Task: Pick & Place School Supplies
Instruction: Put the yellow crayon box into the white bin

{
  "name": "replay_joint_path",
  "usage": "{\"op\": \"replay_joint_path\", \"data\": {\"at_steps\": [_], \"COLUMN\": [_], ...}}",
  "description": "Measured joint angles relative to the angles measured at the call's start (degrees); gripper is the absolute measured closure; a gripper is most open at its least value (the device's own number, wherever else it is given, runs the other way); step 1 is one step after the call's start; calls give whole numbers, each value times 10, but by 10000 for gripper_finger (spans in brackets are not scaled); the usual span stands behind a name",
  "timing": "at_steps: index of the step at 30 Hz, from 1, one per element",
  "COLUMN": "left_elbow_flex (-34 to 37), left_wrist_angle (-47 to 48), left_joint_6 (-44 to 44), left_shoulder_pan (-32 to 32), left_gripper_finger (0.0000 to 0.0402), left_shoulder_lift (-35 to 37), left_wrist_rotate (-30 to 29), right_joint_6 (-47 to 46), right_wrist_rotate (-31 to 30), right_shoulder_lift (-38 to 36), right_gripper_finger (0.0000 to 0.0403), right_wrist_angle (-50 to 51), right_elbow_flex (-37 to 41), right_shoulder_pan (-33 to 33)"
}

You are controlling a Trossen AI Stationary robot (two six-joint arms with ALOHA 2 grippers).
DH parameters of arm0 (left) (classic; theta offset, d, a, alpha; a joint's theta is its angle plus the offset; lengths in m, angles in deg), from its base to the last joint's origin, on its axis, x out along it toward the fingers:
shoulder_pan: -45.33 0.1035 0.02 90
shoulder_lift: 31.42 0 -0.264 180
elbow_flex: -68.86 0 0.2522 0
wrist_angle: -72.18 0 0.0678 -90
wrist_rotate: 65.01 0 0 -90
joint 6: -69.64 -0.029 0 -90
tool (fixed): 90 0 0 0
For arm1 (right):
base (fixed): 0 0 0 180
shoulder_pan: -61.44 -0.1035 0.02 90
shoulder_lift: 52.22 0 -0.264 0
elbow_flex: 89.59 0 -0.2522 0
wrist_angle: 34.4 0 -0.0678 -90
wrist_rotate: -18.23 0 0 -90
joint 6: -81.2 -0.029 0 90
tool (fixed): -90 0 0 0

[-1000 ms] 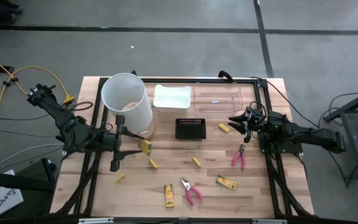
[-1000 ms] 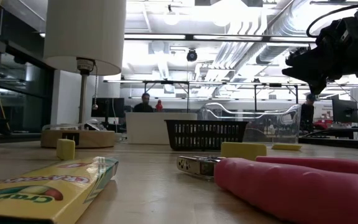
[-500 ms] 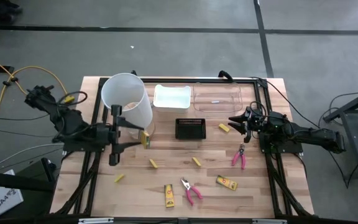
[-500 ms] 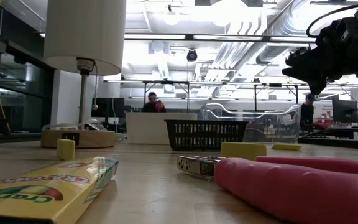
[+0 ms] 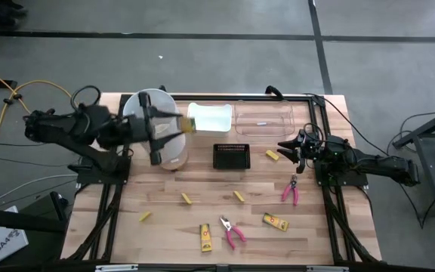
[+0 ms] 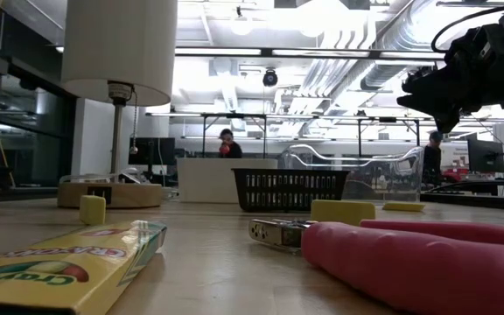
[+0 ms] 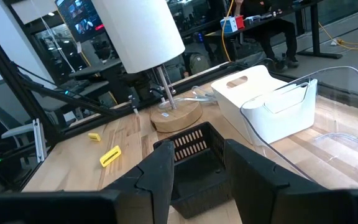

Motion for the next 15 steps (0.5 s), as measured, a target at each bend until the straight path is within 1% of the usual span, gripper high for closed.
{"op": "replay_joint_path", "data": {"at_steps": [8,15], "left_elbow_flex": [0,-3], "left_wrist_angle": [-10,-28], "left_joint_6": [32,45], "left_shoulder_pan": [122,223], "left_gripper_finger": [212,212], "left_shoulder_lift": [0,-1], "left_wrist_rotate": [94,151], "right_joint_6": [0,0], "right_wrist_rotate": [0,0], "right_shoulder_lift": [0,0], "right_gripper_finger": [270,270], "right_wrist_angle": [0,0], "right_elbow_flex": [0,0], "right_shoulder_pan": [0,0]}}
